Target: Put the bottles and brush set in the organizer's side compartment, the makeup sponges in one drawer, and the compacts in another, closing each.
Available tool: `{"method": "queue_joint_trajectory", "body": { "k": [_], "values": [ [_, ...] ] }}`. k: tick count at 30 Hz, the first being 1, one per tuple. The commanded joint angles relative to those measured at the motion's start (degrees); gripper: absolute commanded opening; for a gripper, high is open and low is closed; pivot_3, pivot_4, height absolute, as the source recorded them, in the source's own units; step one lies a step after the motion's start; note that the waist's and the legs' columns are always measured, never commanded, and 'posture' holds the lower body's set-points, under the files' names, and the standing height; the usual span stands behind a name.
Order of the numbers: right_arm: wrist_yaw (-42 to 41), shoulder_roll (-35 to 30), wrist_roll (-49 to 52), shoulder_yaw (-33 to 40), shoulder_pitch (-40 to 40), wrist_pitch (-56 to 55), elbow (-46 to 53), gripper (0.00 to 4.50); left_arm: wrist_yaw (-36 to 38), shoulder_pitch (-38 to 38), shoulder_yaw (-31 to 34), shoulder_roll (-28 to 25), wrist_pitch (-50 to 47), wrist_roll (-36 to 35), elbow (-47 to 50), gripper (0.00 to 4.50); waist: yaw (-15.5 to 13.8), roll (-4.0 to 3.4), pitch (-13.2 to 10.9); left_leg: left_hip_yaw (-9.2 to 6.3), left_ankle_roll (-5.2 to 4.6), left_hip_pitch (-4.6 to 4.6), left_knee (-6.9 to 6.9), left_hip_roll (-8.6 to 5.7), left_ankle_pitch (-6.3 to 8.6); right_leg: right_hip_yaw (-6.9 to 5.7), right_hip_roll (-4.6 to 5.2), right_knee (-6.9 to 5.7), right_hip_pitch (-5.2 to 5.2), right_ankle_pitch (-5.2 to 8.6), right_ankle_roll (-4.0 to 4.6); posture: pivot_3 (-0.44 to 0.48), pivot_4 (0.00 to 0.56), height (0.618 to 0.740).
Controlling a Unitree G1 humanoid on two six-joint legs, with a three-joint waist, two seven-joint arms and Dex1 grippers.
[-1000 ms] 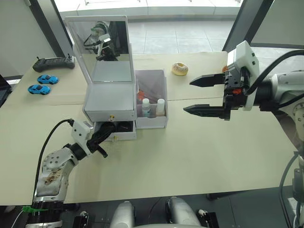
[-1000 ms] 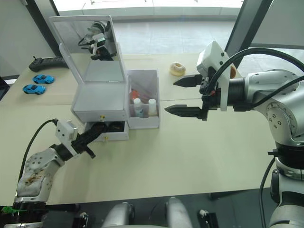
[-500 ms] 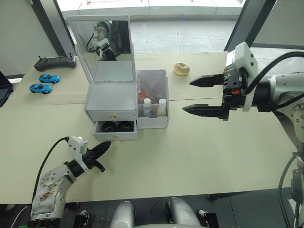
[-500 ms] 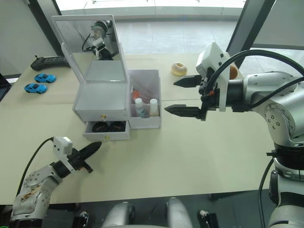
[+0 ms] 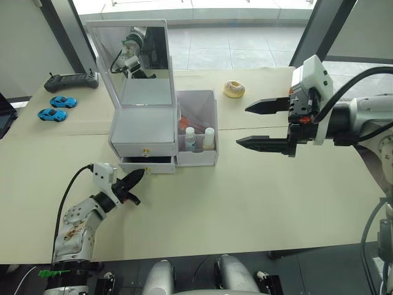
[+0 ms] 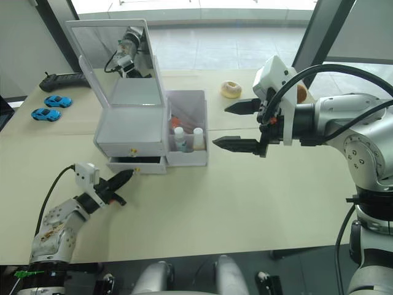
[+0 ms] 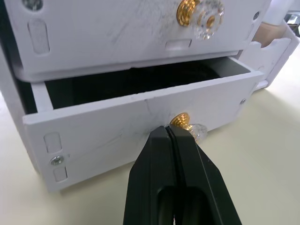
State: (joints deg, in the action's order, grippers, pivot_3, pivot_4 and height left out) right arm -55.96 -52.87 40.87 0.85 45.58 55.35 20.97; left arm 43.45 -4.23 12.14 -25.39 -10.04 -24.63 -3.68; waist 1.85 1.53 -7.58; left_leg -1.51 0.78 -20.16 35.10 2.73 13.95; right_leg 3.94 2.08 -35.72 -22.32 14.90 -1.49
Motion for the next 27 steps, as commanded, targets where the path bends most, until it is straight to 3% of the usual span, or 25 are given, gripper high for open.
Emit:
{"method": "queue_joint_trajectory", "body": {
  "k": [1,16,27],
  "values": [
    [0.6,-0.8,0.8,2.3,0.2,0.1,1.6,4.50,0.4,-1.6,0.8,-1.0,1.5,0.3,-1.2,0.03,0.0,0.00,0.0,0.00,0.00,0.00,0.00,0.00,0.00,0.00,0.00,0.00,0.01,0.00,0.00,0.000,0.150,0.740],
    [1.6,-0.8,1.7,3.4,-1.5,-0.3,2.0,4.50,-2.0,-7.4,-1.4,2.0,2.3,2.9,-4.8,0.03,-0.2,0.00,0.0,-0.01,0.00,-0.02,0.01,-0.02,0.00,0.00,0.00,0.02,0.01,-0.02,-0.04,0.000,0.150,0.740],
    [2.1,-0.7,1.8,3.5,-2.1,0.0,2.5,4.50,-2.1,-7.7,1.6,-0.2,2.0,2.0,-5.7,0.03,-0.3,0.00,0.0,-0.01,0.00,-0.01,0.01,-0.01,0.00,0.01,0.00,0.03,0.00,-0.02,-0.06,0.000,0.150,0.740]
  ]
}}
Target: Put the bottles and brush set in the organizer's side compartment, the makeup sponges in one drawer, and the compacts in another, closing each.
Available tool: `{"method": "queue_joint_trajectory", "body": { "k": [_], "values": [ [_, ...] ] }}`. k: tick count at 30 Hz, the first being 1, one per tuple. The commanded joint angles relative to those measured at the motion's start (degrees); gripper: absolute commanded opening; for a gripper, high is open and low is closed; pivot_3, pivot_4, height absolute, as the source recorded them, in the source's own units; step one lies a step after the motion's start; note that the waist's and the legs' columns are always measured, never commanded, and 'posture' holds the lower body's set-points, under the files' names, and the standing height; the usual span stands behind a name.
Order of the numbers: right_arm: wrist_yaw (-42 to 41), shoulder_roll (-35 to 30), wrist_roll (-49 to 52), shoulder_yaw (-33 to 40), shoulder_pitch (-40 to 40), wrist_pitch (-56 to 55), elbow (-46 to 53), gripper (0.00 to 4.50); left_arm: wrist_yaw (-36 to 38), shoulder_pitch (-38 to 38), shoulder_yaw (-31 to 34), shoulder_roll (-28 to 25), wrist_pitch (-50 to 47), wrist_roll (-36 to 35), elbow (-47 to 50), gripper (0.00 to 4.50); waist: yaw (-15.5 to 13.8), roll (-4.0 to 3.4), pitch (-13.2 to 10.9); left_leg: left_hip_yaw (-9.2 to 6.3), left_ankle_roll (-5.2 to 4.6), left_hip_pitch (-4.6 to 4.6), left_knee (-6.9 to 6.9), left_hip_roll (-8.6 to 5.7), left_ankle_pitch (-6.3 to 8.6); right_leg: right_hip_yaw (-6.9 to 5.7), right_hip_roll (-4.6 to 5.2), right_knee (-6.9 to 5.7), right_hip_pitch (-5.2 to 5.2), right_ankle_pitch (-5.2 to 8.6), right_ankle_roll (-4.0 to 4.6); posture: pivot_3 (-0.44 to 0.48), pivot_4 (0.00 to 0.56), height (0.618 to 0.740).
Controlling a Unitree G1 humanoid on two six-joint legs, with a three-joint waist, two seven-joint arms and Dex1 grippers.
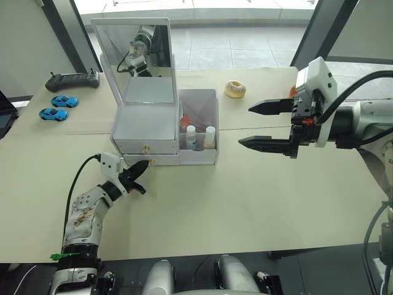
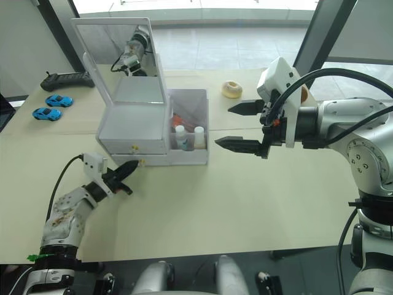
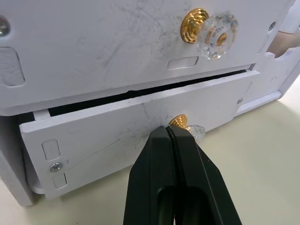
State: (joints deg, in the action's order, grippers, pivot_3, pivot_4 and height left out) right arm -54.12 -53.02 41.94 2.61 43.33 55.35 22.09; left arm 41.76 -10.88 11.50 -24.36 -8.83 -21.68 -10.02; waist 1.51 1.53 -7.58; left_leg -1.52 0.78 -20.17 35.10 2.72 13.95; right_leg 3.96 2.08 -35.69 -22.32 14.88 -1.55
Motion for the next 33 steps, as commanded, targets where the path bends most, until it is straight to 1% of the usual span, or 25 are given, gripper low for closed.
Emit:
{"method": "queue_joint_trajectory", "body": {
  "k": [1,5,11,17,20,24,25,27,30,33],
  "values": [
    [0.3,-0.5,0.7,1.6,0.2,-0.1,1.3,4.50,-0.3,-1.1,2.4,-1.6,0.7,-1.0,0.5,0.03,0.0,0.00,0.0,0.00,0.00,0.00,0.00,0.00,0.00,0.00,0.00,0.00,0.00,0.00,0.00,0.000,0.150,0.740],
    [0.4,-0.4,0.4,1.3,0.2,-0.3,1.1,4.50,1.0,-1.0,1.8,-2.6,1.1,-0.3,0.5,0.03,-0.1,0.00,0.0,0.00,0.00,0.01,0.00,-0.01,0.00,0.00,0.00,0.00,0.00,0.00,0.00,0.000,0.150,0.740],
    [0.5,-0.2,0.3,1.1,0.4,-0.4,1.0,4.50,0.9,-2.9,-0.1,-1.1,1.5,0.5,-0.4,0.03,-0.3,0.00,0.0,0.00,0.00,0.01,0.00,-0.01,0.00,0.00,0.01,0.02,-0.01,0.00,0.00,0.000,0.150,0.740],
    [1.0,-0.4,0.6,1.4,0.2,0.2,1.5,4.50,1.3,-4.0,-0.1,-0.9,2.1,0.9,-2.0,0.03,-0.5,0.00,0.0,0.00,0.00,0.01,0.01,-0.02,0.00,-0.01,0.01,0.07,-0.01,-0.01,-0.01,0.000,0.150,0.740],
    [1.2,-0.6,1.5,2.1,-0.5,1.1,1.6,4.50,1.7,-3.2,1.0,-1.9,1.6,0.5,-1.5,0.03,-0.5,0.00,0.0,0.00,0.00,0.01,0.01,-0.01,0.00,-0.01,0.02,0.10,-0.01,-0.02,-0.03,0.000,0.150,0.740],
    [5.5,2.8,6.7,7.6,0.9,5.5,-3.0,4.50,3.0,-0.8,2.5,-4.3,-0.6,-0.9,0.9,0.03,0.0,0.05,0.0,0.02,0.00,-0.04,-0.01,0.00,0.00,0.02,0.01,0.08,0.00,-0.03,-0.02,0.000,0.150,0.740],
    [5.2,2.3,6.5,8.9,-0.7,4.5,-2.8,4.50,4.4,0.5,2.8,-5.9,-0.8,-1.1,2.0,0.03,0.1,0.04,0.0,0.02,0.00,-0.04,-0.05,0.00,0.00,0.02,0.01,0.07,0.00,-0.03,-0.02,0.000,0.150,0.740],
    [4.5,0.4,3.0,10.9,-6.6,0.4,-2.4,4.50,6.1,2.8,4.9,-9.7,-2.2,-1.9,3.9,0.03,0.0,0.13,0.0,-0.01,0.00,0.00,-0.10,0.01,0.00,-0.01,0.00,0.07,-0.04,-0.03,-0.02,0.000,0.150,0.740],
    [5.5,2.1,-1.6,17.4,-14.4,-9.6,-6.0,4.50,8.6,5.3,7.0,-15.6,-5.9,-3.1,5.0,0.60,-0.1,0.28,0.0,-0.02,0.00,0.02,-0.17,0.08,0.00,-0.05,-0.02,0.17,-0.03,0.00,0.02,0.000,0.150,0.740],
    [4.4,3.0,-3.0,22.6,-22.8,-14.3,-6.9,4.50,10.4,5.8,8.4,-19.9,-5.1,-2.2,3.2,1.52,-0.4,0.08,0.0,0.05,0.00,0.02,-0.13,0.01,0.00,-0.02,0.06,0.28,-0.02,-0.05,-0.07,0.000,0.150,0.740]
  ]
}}
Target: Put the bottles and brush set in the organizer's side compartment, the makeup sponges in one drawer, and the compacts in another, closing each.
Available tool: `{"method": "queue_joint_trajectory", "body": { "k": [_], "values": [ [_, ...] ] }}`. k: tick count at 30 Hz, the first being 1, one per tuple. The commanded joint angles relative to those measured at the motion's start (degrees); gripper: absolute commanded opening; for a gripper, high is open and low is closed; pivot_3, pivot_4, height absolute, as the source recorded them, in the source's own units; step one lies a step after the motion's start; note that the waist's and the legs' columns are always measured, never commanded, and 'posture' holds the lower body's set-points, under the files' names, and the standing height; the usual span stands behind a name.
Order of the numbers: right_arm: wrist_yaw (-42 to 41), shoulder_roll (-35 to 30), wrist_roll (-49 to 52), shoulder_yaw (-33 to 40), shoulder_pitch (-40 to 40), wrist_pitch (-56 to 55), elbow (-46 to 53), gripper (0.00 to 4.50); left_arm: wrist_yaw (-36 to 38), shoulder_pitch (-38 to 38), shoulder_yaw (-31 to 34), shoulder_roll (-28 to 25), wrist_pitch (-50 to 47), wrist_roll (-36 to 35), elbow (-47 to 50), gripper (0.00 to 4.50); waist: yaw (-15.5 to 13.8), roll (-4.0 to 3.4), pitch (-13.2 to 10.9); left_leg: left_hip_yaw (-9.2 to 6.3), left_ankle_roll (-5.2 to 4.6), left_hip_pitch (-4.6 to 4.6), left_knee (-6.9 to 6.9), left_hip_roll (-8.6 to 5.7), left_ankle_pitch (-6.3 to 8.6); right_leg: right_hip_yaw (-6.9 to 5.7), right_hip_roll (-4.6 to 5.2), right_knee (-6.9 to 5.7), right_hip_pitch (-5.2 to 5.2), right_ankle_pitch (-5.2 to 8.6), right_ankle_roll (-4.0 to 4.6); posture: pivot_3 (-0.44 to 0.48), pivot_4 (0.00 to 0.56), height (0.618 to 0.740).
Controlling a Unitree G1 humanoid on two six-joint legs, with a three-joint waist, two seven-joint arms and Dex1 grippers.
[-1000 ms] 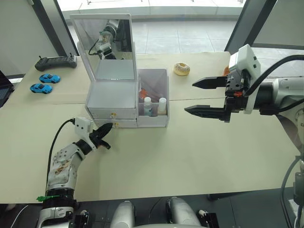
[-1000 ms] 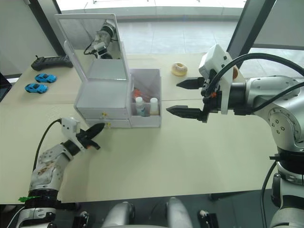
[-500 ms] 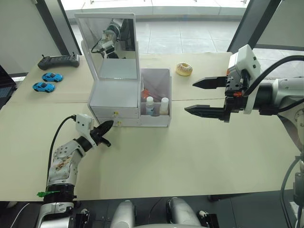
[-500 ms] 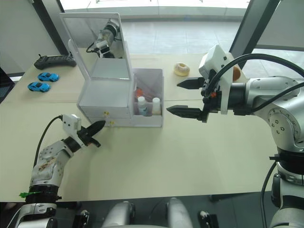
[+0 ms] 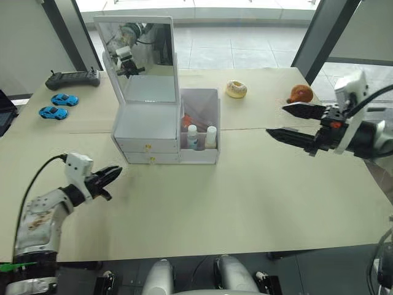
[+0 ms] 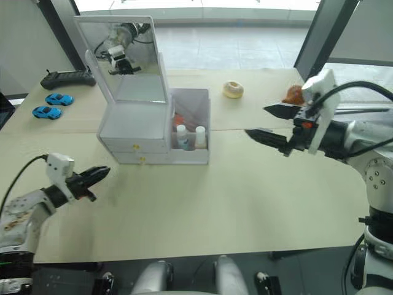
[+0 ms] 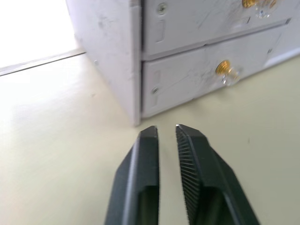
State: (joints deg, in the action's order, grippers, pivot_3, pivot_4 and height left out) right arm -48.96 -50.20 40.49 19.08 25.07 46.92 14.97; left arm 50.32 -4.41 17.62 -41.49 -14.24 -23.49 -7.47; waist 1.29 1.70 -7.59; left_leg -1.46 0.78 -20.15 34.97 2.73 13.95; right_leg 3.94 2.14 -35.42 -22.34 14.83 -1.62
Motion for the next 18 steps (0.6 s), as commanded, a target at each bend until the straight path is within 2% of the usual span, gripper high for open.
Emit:
{"method": "queue_joint_trajectory", "body": {
  "k": [1,5,9,13,18],
  "values": [
    [-0.4,1.1,-2.2,7.6,-7.1,-7.6,0.1,4.50,1.2,-1.6,3.2,-4.0,1.6,0.4,-0.8,1.85,-0.4,-0.11,0.0,0.02,0.00,0.01,-0.02,-0.02,0.00,0.00,0.04,0.05,0.02,0.00,0.00,0.000,0.150,0.740],
    [3.2,6.5,-6.1,12.0,-14.6,-16.7,0.0,4.50,-1.4,-4.3,7.1,-6.4,10.8,3.3,-5.4,3.04,-0.3,-0.06,0.0,-0.01,0.00,-0.02,-0.03,0.02,0.00,-0.01,-0.04,0.10,0.03,-0.01,-0.01,0.000,0.150,0.740],
    [4.4,10.1,-7.4,13.2,-21.7,-20.6,1.5,4.50,0.3,-2.8,9.0,-9.1,7.8,2.1,-4.8,4.35,0.2,-0.15,0.0,0.11,0.01,-0.05,-0.18,0.03,0.01,0.07,-0.01,0.16,0.13,-0.01,-0.02,0.000,0.150,0.740],
    [5.9,11.3,-10.1,11.9,-24.1,-24.3,0.7,4.50,1.4,-0.6,7.9,-12.4,5.5,4.5,-4.5,4.46,0.9,-0.32,-0.1,0.13,0.01,-0.03,-0.20,0.03,0.00,0.08,-0.01,0.10,0.12,-0.01,-0.02,0.000,0.150,0.740],
    [6.1,12.4,-11.9,8.2,-24.5,-26.8,0.5,4.50,0.1,-2.5,7.9,-14.1,5.6,5.5,-5.3,4.46,1.0,-0.21,-0.1,0.07,0.01,0.00,-0.18,0.05,0.00,0.04,-0.05,0.08,0.09,-0.01,-0.01,0.000,0.150,0.740]
  ]
}}
